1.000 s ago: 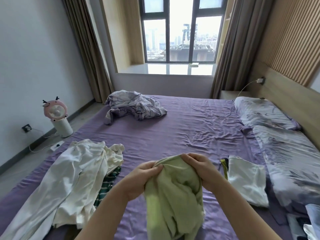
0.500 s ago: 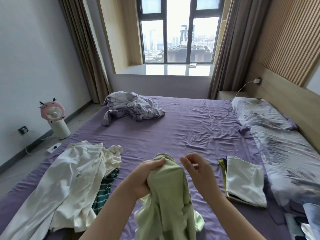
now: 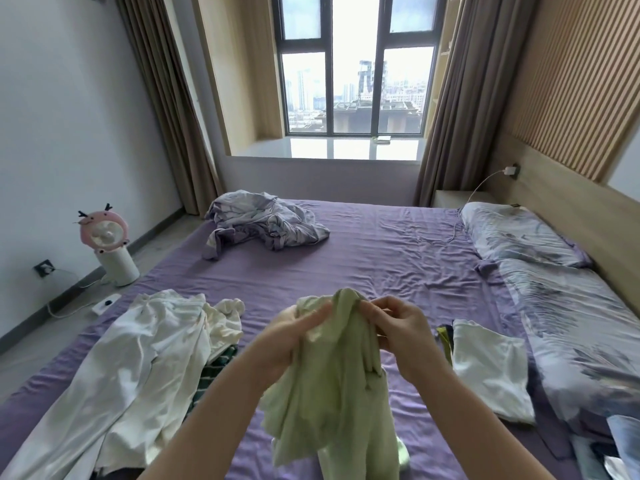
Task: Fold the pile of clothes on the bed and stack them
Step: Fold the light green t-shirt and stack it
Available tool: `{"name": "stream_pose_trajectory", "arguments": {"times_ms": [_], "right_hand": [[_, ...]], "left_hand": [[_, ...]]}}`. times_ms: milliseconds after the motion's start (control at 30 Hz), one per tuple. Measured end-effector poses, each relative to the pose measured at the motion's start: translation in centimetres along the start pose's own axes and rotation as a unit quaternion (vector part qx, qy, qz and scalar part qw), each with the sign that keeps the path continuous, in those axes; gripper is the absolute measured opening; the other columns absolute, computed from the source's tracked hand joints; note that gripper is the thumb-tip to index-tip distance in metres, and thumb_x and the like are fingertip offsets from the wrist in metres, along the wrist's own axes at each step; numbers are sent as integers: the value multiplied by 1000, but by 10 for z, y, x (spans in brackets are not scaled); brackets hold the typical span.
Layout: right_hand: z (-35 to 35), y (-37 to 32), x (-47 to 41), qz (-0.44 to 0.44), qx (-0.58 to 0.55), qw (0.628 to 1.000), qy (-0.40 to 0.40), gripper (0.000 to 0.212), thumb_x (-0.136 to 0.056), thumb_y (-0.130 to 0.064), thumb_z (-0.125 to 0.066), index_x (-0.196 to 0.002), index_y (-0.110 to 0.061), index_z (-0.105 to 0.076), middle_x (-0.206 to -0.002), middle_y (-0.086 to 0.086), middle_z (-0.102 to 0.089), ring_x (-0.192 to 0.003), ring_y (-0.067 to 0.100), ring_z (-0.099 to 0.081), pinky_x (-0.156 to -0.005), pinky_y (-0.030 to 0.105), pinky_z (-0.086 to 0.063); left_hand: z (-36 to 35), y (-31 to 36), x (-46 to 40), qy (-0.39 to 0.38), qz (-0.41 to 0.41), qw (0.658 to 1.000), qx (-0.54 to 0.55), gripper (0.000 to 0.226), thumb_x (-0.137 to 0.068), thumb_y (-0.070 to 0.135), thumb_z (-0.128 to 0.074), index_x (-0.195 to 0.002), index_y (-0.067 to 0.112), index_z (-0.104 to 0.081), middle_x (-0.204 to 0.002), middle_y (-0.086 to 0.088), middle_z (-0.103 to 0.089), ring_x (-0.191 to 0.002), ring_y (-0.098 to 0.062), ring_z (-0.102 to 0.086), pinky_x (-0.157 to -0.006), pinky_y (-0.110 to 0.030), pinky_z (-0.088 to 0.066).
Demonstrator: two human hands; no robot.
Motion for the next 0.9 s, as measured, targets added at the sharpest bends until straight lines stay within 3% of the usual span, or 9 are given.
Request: {"name": "stream_pose_trajectory", "arguments": {"times_ms": [100, 267, 367, 500, 567, 633, 733, 800, 900], "right_hand": [[-14, 0, 1, 12, -45, 999, 4, 12, -89, -8, -64, -78, -4, -68, -69, 10, -70, -60, 19, -68, -49, 26, -53], [-1, -3, -2, 7, -21, 999, 36, 18, -96, -10, -53, -81, -8, -63, -66, 5, -67, -59, 16, -65, -46, 26, -51], [28, 1, -11, -13, -20, 994, 104, 19, -99, -11, -49, -83, -8, -59, -72, 10, -60, -64, 21, -57, -52, 28, -49], [39, 7, -16, 2, 63, 993, 104, 15, -98, -10, -50, -85, -9, -59, -75, 6, -58, -69, 19, -52, -61, 28, -43], [41, -1, -11, 51, 122, 983, 125, 8, -96, -13, -54, -91, -11, -59, -79, 1, -61, -75, 17, -55, -63, 21, -44], [39, -20, 3, 135, 140, 972, 134, 12, -93, -29, -59, -93, -17, -60, -86, -7, -63, -81, 6, -59, -68, 11, -43], [0, -29, 19, 163, 175, 971, -20, 25, -78, -51, -67, -93, -31, -64, -81, -16, -66, -74, -5, -59, -66, 10, -45], [-13, -27, 21, 168, 254, 951, -50, 6, -79, -38, -71, -82, -38, -66, -71, -18, -65, -64, -5, -56, -60, 11, -43], [31, -41, 6, 160, 164, 970, 83, 28, -90, -9, -62, -73, -31, -67, -57, -17, -63, -57, -4, -54, -57, 13, -43]], "left_hand": [[-21, -3, 3, 12, -37, 996, -83, 59, -70, 21, -84, -118, 10, -53, -102, -11, -72, -94, -26, -70, -74, -34, -58], [-11, 2, 2, 85, -70, 986, -121, 25, -78, -3, -72, -100, 6, -64, -86, -10, -74, -76, -19, -72, -62, -27, -57], [-1, -2, 1, 79, -34, 996, -21, 19, -87, -9, -55, -101, -1, -64, -88, -18, -71, -72, -23, -70, -61, -28, -58], [-9, -6, -3, 21, 10, 980, 196, 28, -87, -2, -44, -111, -6, -58, -85, -20, -67, -70, -26, -68, -61, -31, -58], [-16, -5, -5, 5, 22, 966, 256, 28, -83, 5, -47, -105, -7, -60, -84, -21, -68, -71, -28, -69, -63, -34, -59], [-17, -4, -8, 6, 25, 956, 292, 25, -90, 8, -43, -96, -7, -62, -81, -23, -69, -69, -29, -70, -60, -36, -59], [-16, -4, -15, 24, 23, 952, 303, 37, -96, 9, -37, -85, -9, -67, -81, -24, -69, -69, -30, -70, -59, -36, -59], [-16, -2, -17, 18, 20, 957, 289, 26, -94, 10, -42, -90, -6, -61, -83, -19, -66, -72, -28, -66, -65, -36, -57], [11, -2, -16, 66, 8, 985, 159, 9, -90, 6, -52, -93, 0, -57, -78, -12, -64, -67, -21, -63, -62, -31, -54]]}}
Point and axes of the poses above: each hand's wrist, its own x-axis away from the middle knuckle, its own z-axis out of the back of the hand, y = z × x, the point moved 9 cm from there along -x, towards the middle knuckle
